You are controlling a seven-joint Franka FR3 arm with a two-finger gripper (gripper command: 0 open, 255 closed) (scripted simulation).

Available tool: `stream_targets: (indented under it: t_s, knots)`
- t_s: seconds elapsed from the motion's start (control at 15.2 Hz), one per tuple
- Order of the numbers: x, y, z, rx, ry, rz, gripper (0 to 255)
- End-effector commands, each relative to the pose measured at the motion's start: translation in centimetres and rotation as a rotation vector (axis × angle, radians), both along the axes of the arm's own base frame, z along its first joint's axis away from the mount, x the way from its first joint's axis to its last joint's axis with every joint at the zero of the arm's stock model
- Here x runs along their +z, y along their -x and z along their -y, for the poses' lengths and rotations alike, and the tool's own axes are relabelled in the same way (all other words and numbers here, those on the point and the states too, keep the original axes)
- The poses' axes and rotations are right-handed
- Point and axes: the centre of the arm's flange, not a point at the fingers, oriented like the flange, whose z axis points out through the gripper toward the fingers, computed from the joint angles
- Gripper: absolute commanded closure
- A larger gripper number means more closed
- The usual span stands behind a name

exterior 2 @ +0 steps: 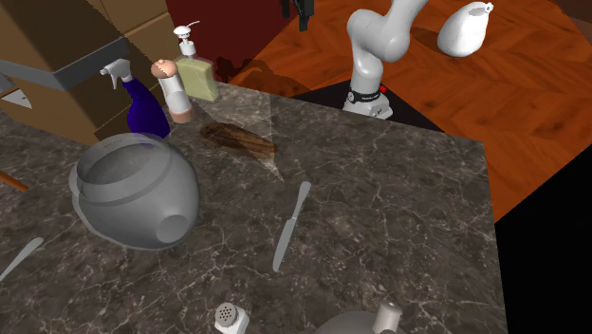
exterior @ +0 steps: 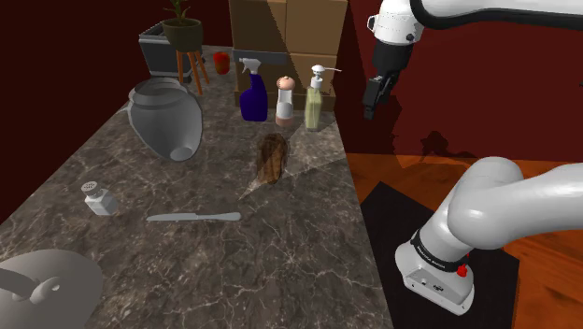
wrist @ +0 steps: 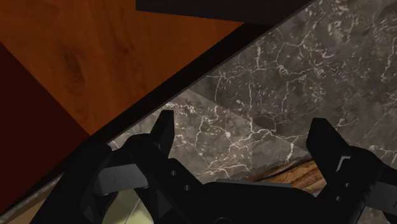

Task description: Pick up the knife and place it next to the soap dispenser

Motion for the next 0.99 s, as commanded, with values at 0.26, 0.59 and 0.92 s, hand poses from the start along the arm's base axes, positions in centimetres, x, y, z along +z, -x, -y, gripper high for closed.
stream_targets:
  t_s: [0.26, 0.59, 0.92]
  knots:
    - [-2.1, -3.3, -3.5, 0.069, -0.004, 0.003, 0]
    - [-4.6, -7.0, -8.1, 0.156, -0.01, 0.007, 0]
    - [-7.2, -10.3, -13.1, 0.242, -0.015, 0.011, 0]
